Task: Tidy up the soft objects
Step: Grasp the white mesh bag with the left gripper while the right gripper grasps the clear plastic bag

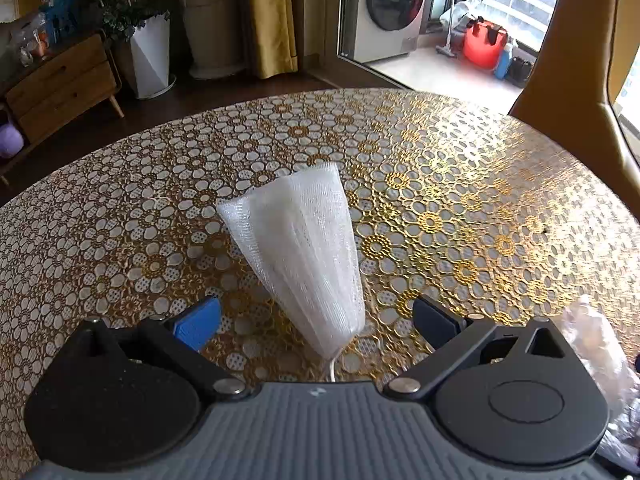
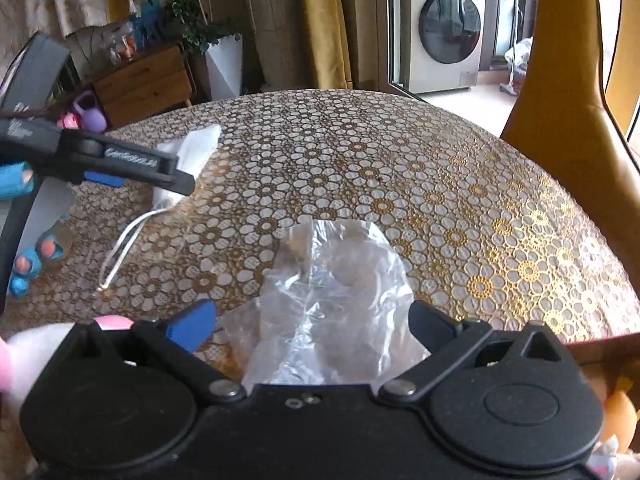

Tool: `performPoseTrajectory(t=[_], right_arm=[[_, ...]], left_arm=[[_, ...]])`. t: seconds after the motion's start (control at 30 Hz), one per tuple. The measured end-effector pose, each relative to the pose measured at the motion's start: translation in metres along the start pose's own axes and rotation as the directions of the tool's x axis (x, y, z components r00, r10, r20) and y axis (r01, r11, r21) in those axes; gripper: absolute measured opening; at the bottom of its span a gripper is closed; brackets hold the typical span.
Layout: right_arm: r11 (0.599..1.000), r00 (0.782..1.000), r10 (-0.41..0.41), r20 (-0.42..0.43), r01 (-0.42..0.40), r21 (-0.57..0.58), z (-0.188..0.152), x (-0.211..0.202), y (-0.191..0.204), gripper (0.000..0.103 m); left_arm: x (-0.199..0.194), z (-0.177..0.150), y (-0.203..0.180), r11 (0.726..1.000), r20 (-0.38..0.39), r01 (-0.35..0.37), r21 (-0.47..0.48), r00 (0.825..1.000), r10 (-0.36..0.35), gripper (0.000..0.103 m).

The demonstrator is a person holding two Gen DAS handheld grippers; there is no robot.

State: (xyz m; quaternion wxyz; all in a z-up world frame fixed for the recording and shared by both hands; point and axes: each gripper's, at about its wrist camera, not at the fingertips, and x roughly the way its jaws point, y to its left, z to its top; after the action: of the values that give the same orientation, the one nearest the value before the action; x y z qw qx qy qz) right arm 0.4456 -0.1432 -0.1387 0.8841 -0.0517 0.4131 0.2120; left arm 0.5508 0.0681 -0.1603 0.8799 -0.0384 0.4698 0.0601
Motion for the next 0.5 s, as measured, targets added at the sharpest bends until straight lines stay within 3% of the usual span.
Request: performPoseTrajectory(t=[0.17, 0.27, 0.3, 0.4, 0.5], right_arm=[[0.997, 0.999, -0.05, 0.002, 0.05, -0.052, -0.003, 0.005, 0.007, 0.103], [0.992, 0.996, -0.094, 0.002, 0.094, -0.081, -0.005, 0.007, 0.011, 0.099], [0.991, 0.995, -0.097, 0.008, 0.097, -0.09, -0.006, 0.007, 0.013, 0.099], [0.989, 0.996, -0.089, 0.002, 0.089, -0.119, -0.004, 0.011, 0.017, 0.084], [0.988, 0.996, -0.09, 0.002, 0.089, -0.127, -0.004, 0.013, 0.018, 0.086]], left_arm=[[0.015, -0.002, -0.006, 0.999, -0.016, -0.042, 0.024, 0.999, 0.042, 0.102], [0.016, -0.003, -0.006, 0.999, -0.002, -0.033, 0.016, 0.999, 0.033, 0.097], [0.015, -0.003, -0.005, 1.0, 0.001, -0.028, 0.013, 1.0, 0.028, 0.094], [0.013, -0.002, -0.005, 1.0, 0.014, -0.014, 0.004, 1.0, 0.014, 0.079], [0.012, -0.001, -0.007, 1.0, 0.021, -0.014, 0.005, 1.0, 0.014, 0.067]])
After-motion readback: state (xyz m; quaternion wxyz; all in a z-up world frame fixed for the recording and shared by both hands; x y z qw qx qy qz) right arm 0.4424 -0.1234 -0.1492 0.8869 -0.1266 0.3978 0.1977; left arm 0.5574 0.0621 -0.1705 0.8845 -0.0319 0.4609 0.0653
